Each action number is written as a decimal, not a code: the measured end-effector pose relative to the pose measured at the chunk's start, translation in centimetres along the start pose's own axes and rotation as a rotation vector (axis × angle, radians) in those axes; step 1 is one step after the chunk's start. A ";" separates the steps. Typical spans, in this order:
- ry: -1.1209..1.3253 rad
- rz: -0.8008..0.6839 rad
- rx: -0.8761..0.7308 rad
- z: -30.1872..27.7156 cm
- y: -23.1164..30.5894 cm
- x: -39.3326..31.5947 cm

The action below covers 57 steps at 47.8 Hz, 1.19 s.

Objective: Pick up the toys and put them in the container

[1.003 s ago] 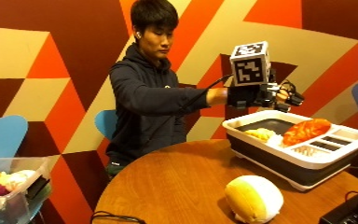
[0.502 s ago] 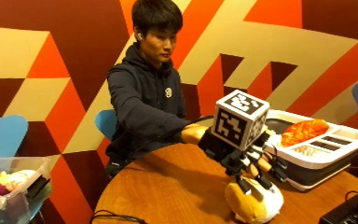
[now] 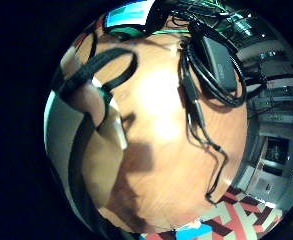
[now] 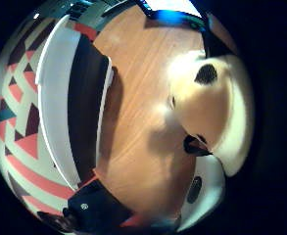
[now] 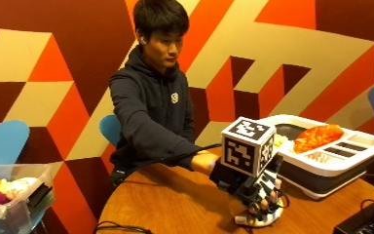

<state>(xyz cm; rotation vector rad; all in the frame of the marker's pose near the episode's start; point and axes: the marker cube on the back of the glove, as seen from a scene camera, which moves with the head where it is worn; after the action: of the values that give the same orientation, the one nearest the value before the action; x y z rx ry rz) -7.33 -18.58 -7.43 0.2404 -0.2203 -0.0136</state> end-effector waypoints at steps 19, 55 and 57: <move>-0.104 -0.091 0.140 -12.0 4.8 -6.1; -0.595 -0.249 0.349 -16.2 6.7 -23.2; -0.565 -0.243 0.283 -15.3 6.2 -23.3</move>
<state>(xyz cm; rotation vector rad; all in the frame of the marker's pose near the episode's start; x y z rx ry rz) -26.78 -8.10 -25.42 0.5432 -0.7571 -0.2960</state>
